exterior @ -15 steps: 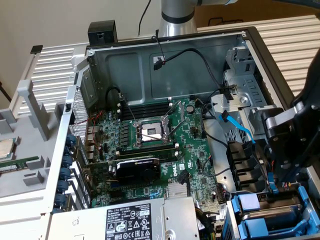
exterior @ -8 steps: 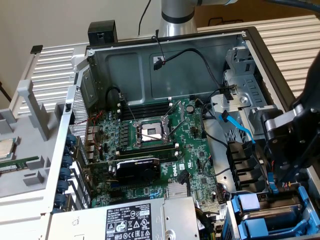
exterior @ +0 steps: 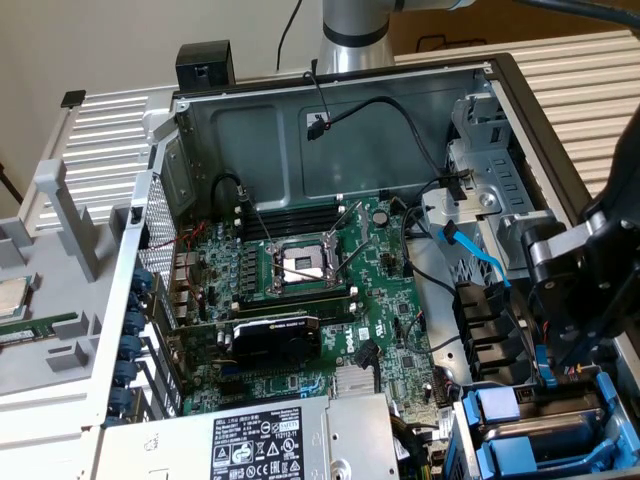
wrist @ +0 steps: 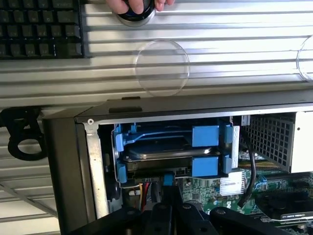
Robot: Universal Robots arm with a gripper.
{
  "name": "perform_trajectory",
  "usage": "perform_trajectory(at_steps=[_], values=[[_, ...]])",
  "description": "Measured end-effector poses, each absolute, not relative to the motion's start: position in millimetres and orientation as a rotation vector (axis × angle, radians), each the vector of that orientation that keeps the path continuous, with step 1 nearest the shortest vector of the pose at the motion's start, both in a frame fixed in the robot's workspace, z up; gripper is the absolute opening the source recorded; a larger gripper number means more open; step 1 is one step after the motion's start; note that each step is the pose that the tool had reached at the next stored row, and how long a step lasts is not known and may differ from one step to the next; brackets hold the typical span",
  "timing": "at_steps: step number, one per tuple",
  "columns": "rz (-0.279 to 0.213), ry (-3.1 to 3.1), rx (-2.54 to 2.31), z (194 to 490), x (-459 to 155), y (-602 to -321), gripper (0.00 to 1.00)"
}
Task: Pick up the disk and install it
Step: 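Insert the second disk wire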
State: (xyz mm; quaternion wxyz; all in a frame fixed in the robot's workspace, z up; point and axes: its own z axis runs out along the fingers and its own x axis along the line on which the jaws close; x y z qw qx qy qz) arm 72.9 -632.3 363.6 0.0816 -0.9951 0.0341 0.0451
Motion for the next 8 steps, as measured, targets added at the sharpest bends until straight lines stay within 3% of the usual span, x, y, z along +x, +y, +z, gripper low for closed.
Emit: perform_trajectory(at_steps=[8], values=[[0.135,0.102,-2.973,363.6,72.9,-633.5,0.11]])
